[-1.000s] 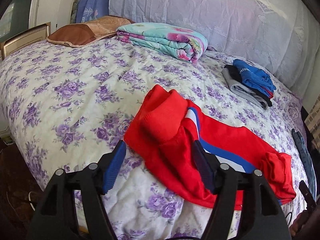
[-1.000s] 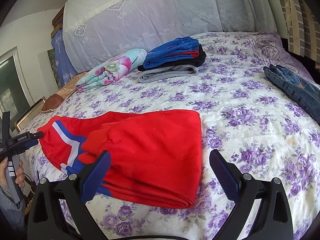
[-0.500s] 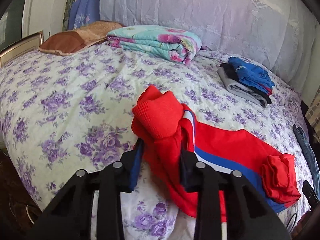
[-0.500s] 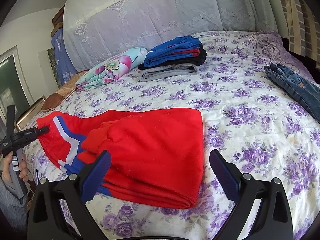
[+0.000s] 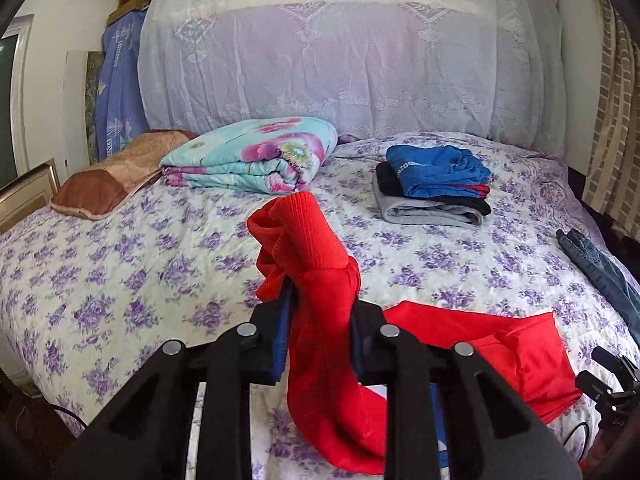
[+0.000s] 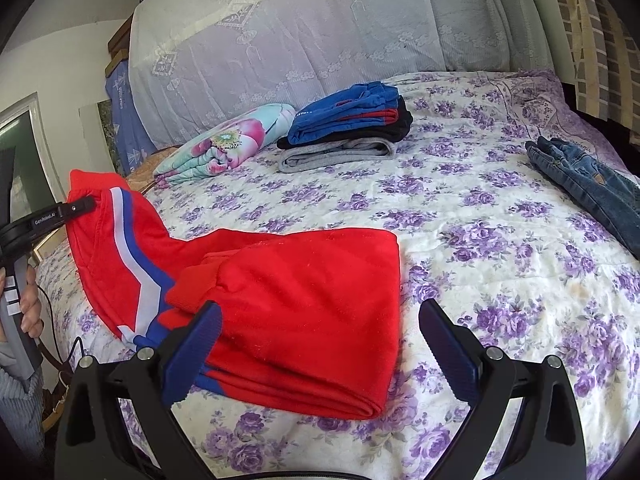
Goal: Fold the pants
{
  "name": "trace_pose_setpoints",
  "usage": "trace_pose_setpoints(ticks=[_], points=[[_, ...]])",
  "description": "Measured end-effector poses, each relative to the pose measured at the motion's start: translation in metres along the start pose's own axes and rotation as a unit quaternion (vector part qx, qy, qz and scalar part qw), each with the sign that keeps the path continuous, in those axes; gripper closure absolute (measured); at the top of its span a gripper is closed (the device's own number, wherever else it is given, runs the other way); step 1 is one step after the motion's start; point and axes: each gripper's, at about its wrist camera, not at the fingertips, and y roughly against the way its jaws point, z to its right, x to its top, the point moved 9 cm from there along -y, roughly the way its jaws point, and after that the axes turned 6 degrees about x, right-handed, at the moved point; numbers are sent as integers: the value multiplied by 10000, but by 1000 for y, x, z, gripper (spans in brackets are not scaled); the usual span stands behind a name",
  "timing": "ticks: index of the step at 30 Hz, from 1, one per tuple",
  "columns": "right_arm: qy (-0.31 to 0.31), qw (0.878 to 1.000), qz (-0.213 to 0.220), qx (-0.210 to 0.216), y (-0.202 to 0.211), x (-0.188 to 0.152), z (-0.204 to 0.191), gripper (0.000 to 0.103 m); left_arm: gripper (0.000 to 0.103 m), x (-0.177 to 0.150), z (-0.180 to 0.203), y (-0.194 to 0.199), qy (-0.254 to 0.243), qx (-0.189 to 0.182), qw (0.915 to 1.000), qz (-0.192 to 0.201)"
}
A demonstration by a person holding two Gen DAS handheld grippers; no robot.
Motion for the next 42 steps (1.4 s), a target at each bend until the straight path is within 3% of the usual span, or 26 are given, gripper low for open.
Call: trace_pose_setpoints(ticks=[12, 25, 32, 42], points=[[-18, 9996, 261, 108, 29, 6, 11, 4, 81, 16, 114, 18, -1069, -363, 9932, 278], [-854, 9942, 622, 217, 58, 18, 70, 4, 81, -34, 226, -3, -2001, -728, 9770, -105], [-1250, 9897, 689, 153, 60, 20, 101, 4, 81, -53, 256, -22, -2284, -673, 9711, -170], [-1399, 9883, 604, 55, 52, 14, 114, 4, 81, -69, 272, -26, -2639, -612, 9626, -54]])
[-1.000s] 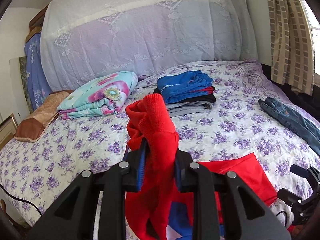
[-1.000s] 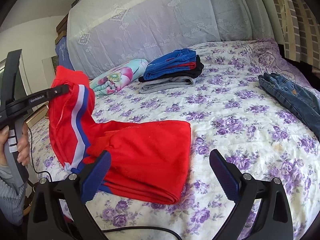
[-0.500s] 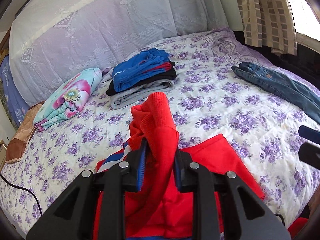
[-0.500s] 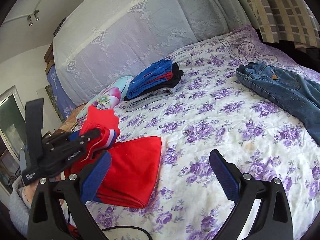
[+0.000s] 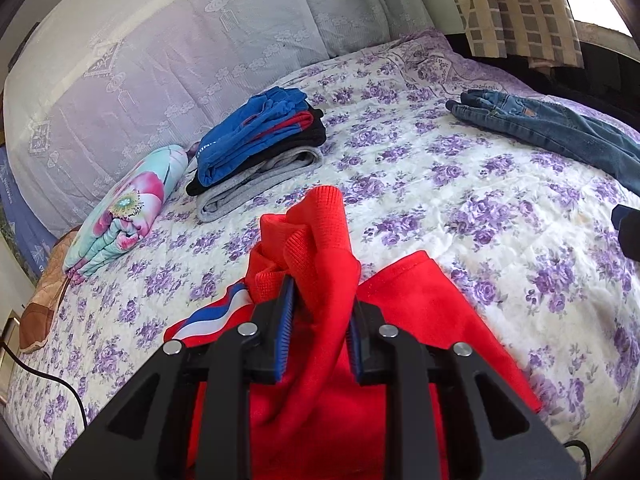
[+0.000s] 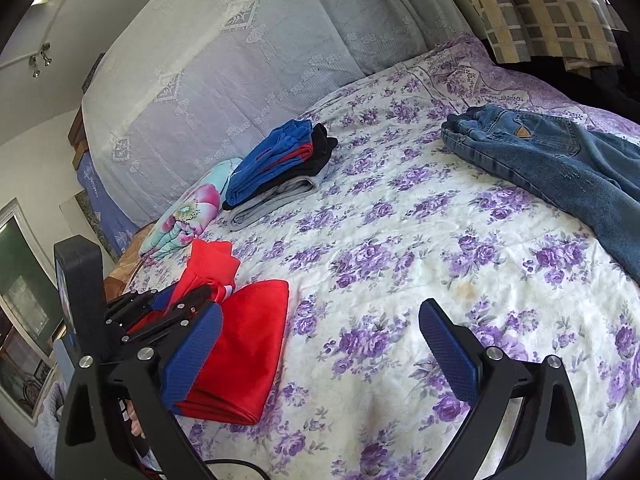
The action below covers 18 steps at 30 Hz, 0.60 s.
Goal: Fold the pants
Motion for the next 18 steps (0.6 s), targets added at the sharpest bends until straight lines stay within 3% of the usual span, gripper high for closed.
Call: trace_pose_setpoints(ticks=[8, 13, 18], points=[[33, 10000, -34, 14, -2, -2, -2, 4, 81, -6, 5, 0, -44, -17, 10000, -47], [36, 10000, -29, 12, -1, -2, -2, 4, 57, -3, 10, 11, 73, -270, 9996, 12], [46, 10000, 4, 7, 1, 0, -3, 4, 38, 9, -11, 33, 347, -210, 9988, 290]])
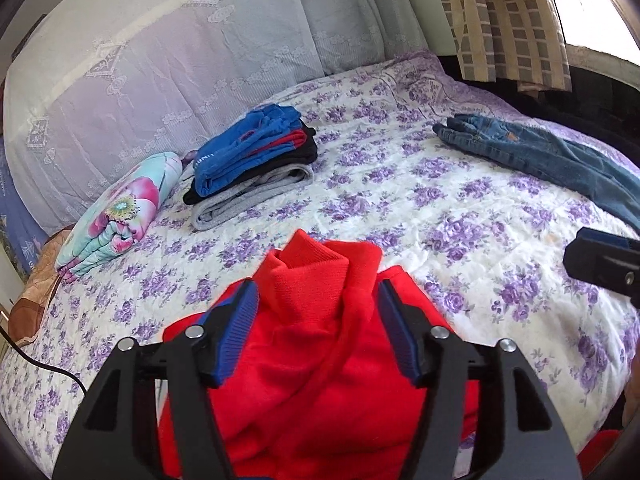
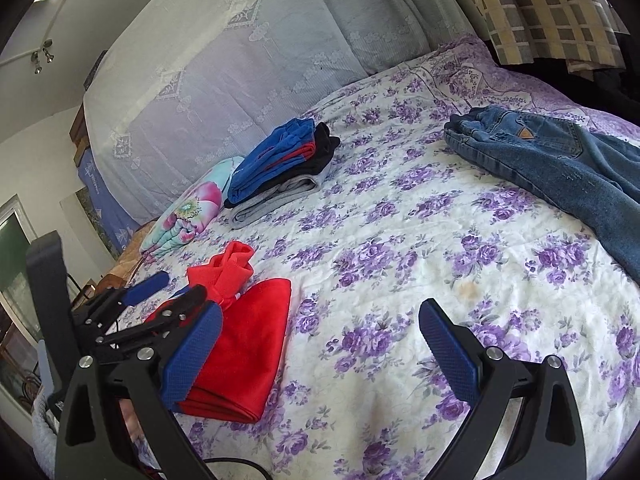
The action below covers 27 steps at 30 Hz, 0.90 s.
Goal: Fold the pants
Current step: 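Fold the lifted red part over the pants with the left tool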
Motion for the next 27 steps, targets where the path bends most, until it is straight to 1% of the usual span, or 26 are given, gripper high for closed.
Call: trace_pose_setpoints(ticks=[1, 3, 5, 7, 9, 11, 15, 17, 20, 21, 23, 25, 27], points=[[0, 10000, 11, -5, 0, 1, 1, 4, 32, 3, -10, 4, 109, 66, 9999, 61], [-18, 10000, 17, -17, 1, 1, 2, 4, 25, 9, -36, 11, 398, 239, 9988, 146], [-39, 10000, -3, -9, 0, -1, 2, 4, 23, 12, -59, 11, 615, 381, 9973, 123], [-40, 10000, -33, 17, -2, -2, 0, 4, 23, 10, -75, 2, 759, 463, 9960, -29], [-53, 9999, -54, 125, -4, -4, -5, 4, 23, 4, -77, -11, 737, 330, 9964, -272], [-74, 9995, -118, 289, -10, -7, -15, 4, 23, -3, -79, -20, 709, 356, 9961, -384], [-112, 9962, -510, 703, -41, -18, -44, 4, 23, -18, -89, -25, 887, 286, 9943, -509], [-113, 9950, -631, 761, -57, -19, -56, 5, 23, -25, -92, -27, 758, 316, 9950, -560], [-135, 9945, -710, 753, -76, -14, -69, 5, 23, -40, -93, -28, 371, 386, 9967, -614], [-146, 9940, -764, 774, -83, -12, -74, 5, 23, -46, -92, -28, 254, 329, 9970, -656], [-178, 9928, -870, 803, -96, -9, -83, 5, 23, -60, -85, -29, 133, 73, 9968, -780], [-148, 9922, -987, 745, -110, -10, -91, 5, 23, -73, -80, -27, 130, -116, 9965, -814], [-61, 9913, -1141, 650, -124, -14, -97, 5, 23, -82, -78, -23, 196, -311, 9964, -764]])
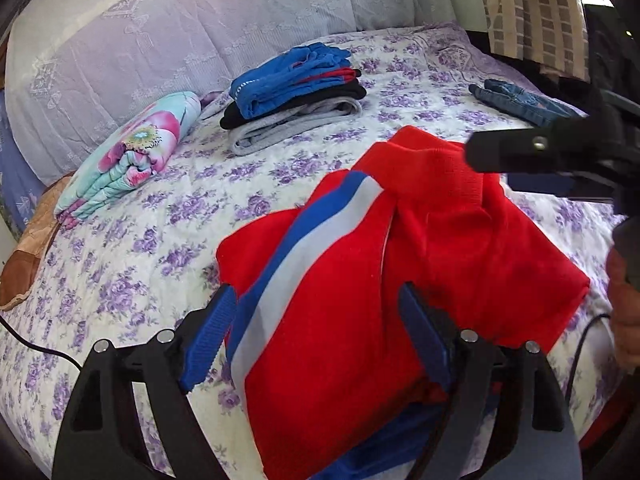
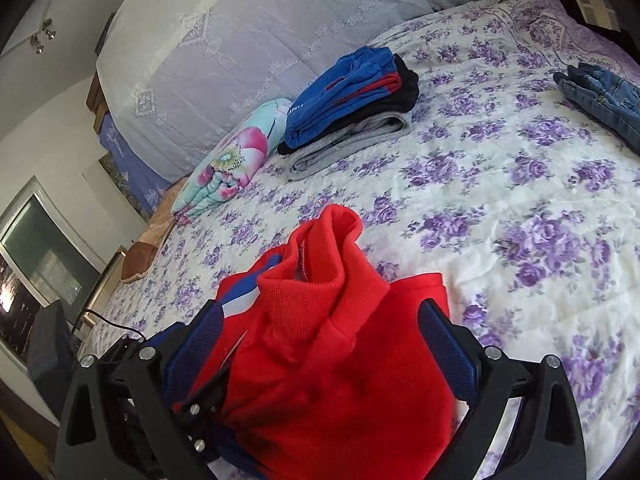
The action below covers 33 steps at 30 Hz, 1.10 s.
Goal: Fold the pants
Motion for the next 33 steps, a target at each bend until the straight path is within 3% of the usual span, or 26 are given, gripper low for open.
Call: trace_pose_setpoints(ticks=[4, 7, 8, 12, 17, 23, 26, 28, 31, 33], points=[[128, 9994, -200, -247, -19, -6, -2, 7, 23, -9, -6, 3, 263, -416, 9988, 27], [316, 9988, -242, -301, -25, -9, -5, 35, 20, -13, -12, 1, 454, -638, 9969, 42], [361, 9986, -263, -276, -26, -10, -7, 49, 19, -14, -15, 1, 509, -646, 9966, 64], [312, 9994, -164, 35, -22, -6, -9, 70, 13, -17, -36, 2, 712, -517, 9961, 112], [121, 9992, 122, 348, 7, -6, -20, 74, 11, -15, -67, 13, 1149, -293, 9928, 183], [-401, 9969, 280, 624, 63, -15, -9, 74, 11, -6, -74, 33, 1403, -549, 9881, 322], [-796, 9960, -74, 397, 52, -38, 26, 74, 11, -8, -60, 29, 1198, -517, 9911, 247], [-1281, 9902, -420, 373, 30, -60, 52, 73, 11, -16, -48, 16, 1011, -432, 9939, -32], [-1039, 9927, -405, 470, 35, -59, 45, 66, 7, -34, -36, -5, 679, -158, 9968, -381], [-991, 9922, -518, 551, 43, -57, 42, 56, 5, -38, -41, -8, 754, -131, 9962, -408]])
